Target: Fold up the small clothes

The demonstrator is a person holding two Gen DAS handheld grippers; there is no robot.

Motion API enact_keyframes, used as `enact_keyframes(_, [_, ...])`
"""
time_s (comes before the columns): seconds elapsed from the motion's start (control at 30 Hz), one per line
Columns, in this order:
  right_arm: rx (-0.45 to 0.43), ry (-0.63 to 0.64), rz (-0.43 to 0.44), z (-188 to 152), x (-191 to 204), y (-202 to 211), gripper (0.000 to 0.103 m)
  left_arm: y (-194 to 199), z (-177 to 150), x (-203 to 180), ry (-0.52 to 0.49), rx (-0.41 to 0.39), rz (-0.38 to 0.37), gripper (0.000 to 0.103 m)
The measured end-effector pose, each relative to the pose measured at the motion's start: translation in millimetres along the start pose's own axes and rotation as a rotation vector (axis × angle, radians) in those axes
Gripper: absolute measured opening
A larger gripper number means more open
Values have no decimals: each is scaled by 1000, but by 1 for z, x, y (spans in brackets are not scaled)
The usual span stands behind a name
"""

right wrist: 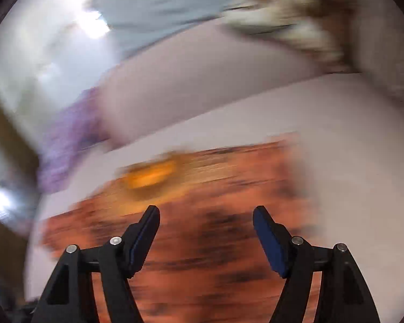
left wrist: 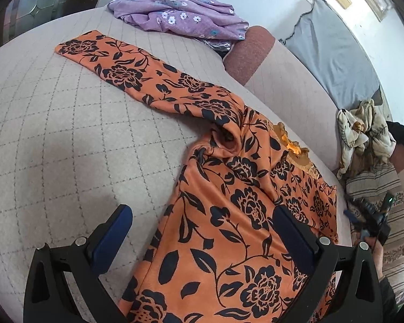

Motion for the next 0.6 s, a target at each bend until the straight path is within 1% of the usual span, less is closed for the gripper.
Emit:
enact_keyframes(0.03, [23, -18, -30, 4, -18, 0, 74, -1, 0, -1, -4, 3, 4, 103])
enact_keyframes(0.07, [71, -50, -53, 6, -40, -6, 73, -3, -1, -2, -11, 6, 12, 103])
enact_keyframes(0.1, [92, -57, -42, 3, -43, -12, 70, -5, -2, -2, -15, 9, 19, 103])
enact_keyframes(0.17, [110, -36, 15, 2, -44, -13, 56, -9, -3, -3, -23, 20, 31, 103])
enact_keyframes(0.2, [125, -19, 50, 1, -43, -16, 51, -10, -4, -3, -27, 24, 36, 103])
enact_keyframes(0.23, [161, 1, 53, -3, -39, -22, 39, -11, -5, -3, -33, 27, 42, 103])
enact_keyframes(0.27, [218, 18, 32, -7, -37, -33, 28, -12, -6, -3, -38, 30, 47, 103])
enact_keyframes(0.3, [243, 33, 4, -9, -37, -38, 21, -12, -6, -3, -41, 31, 50, 103])
enact_keyframes(0.33, [242, 32, -11, -8, -35, -38, 9, -12, -6, -2, -39, 31, 54, 103])
enact_keyframes(0.37, [217, 13, 7, -3, -36, -27, 7, -12, -6, -1, -32, 30, 53, 103])
enact_keyframes(0.43, [172, 50, -12, 5, -27, -13, 7, -12, -6, 0, -17, 30, 42, 103])
enact_keyframes(0.47, [193, 74, -52, 7, -31, -13, 7, -12, -6, -1, -19, 31, 37, 103])
enact_keyframes(0.5, [236, 88, -99, 3, -38, -23, 7, -12, -6, -3, -32, 33, 38, 103])
enact_keyframes(0.53, [261, 120, -155, -3, -39, -31, 12, -13, -7, -5, -48, 33, 44, 103])
enact_keyframes(0.57, [223, 102, -157, -1, -44, -28, 28, -13, -7, -6, -60, 33, 53, 103])
enact_keyframes(0.6, [198, 48, -147, 0, -52, -24, 39, -12, -7, -5, -59, 31, 55, 103])
Point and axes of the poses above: each gripper's, at about its wrist camera, not at the fingertips, and y roughly against the way its jaws point, x to its left, z to its top, the point moved 1 cm from there along -y, roughly the way its jaws point, and after that the axes turned 1 degree about y, right-handed, at the moved point
